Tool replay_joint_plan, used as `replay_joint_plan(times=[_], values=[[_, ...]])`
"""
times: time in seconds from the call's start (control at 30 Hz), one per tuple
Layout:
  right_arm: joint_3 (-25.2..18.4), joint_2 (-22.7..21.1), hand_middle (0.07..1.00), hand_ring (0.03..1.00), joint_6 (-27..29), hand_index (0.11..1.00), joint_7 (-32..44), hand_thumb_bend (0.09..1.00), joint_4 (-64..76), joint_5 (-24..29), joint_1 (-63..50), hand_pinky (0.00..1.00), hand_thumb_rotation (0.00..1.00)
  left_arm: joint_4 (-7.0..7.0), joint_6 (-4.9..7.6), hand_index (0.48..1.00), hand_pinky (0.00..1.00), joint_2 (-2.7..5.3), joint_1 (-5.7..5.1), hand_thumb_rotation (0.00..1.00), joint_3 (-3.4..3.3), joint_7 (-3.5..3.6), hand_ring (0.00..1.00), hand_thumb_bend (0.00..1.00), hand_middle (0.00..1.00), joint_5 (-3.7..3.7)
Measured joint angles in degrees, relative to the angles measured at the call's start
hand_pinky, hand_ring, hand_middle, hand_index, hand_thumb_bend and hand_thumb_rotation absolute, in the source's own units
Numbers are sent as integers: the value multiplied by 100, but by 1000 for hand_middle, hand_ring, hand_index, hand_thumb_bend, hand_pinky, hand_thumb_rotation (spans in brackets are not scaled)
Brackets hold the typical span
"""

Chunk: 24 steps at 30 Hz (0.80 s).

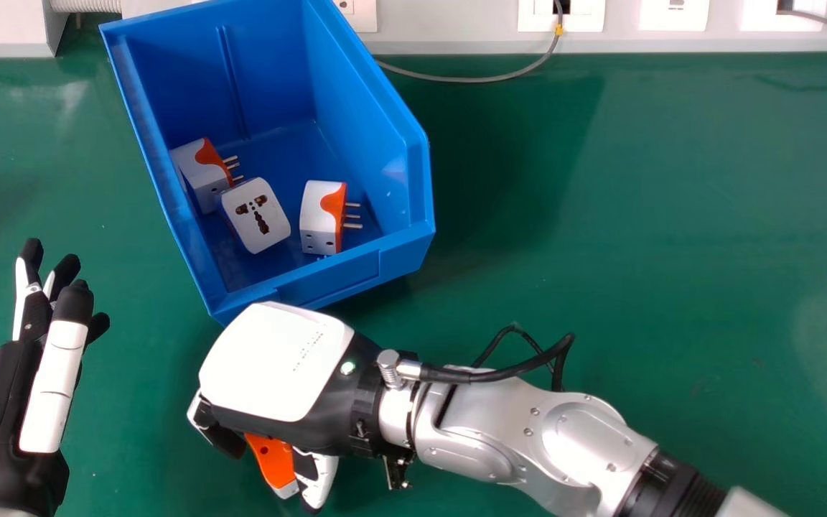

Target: Pick all objects and put in blue box

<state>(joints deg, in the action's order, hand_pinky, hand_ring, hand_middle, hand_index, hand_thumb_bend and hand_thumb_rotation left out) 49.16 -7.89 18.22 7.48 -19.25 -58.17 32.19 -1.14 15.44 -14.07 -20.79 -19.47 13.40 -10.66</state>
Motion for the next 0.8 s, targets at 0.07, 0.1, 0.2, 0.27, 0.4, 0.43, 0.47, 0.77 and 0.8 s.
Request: replay_joint_plan(times=[0.07,0.1,0.2,0.27,0.4,0.43,0.47,0.77,0.8], values=[[-75,-71,451,101,-15,479,96,528,178,93,-55,68,0,-2,-1,1000,919,-1,1,943,0,9,986,833,995,0],[-120,-90,451,101,-18,479,136,528,254,153,-97,68,0,-4,-1,1000,919,0,0,943,0,9,986,833,995,0],[-205,-180,457,113,-21,478,313,528,559,202,-222,80,0,-9,-3,1000,919,-1,1,944,-2,11,986,837,995,0],[-288,-297,444,133,0,484,389,526,872,313,-366,102,0,-10,-8,1000,919,-2,5,944,-2,15,986,841,995,0],[-602,-567,470,227,70,483,531,516,1509,649,-695,193,0,-43,-41,1000,920,-3,-20,943,-8,10,986,847,995,-2],[-668,-607,470,227,77,483,565,516,1620,687,-755,193,0,-50,-52,1000,920,-3,-29,943,-10,11,986,847,995,-3],[-712,-633,478,261,65,486,611,512,1702,734,-800,226,0,-51,-58,1000,920,-4,-30,943,-10,11,986,849,995,-3],[-1569,-1099,482,325,-18,502,1050,505,3001,1501,-1396,285,0,-38,-71,1000,920,-9,-10,943,-48,22,986,846,996,-16],[-1651,-1127,482,325,-29,502,1099,505,3129,1520,-1405,285,0,-17,-71,1000,920,-10,2,943,-53,21,986,846,996,-16]])
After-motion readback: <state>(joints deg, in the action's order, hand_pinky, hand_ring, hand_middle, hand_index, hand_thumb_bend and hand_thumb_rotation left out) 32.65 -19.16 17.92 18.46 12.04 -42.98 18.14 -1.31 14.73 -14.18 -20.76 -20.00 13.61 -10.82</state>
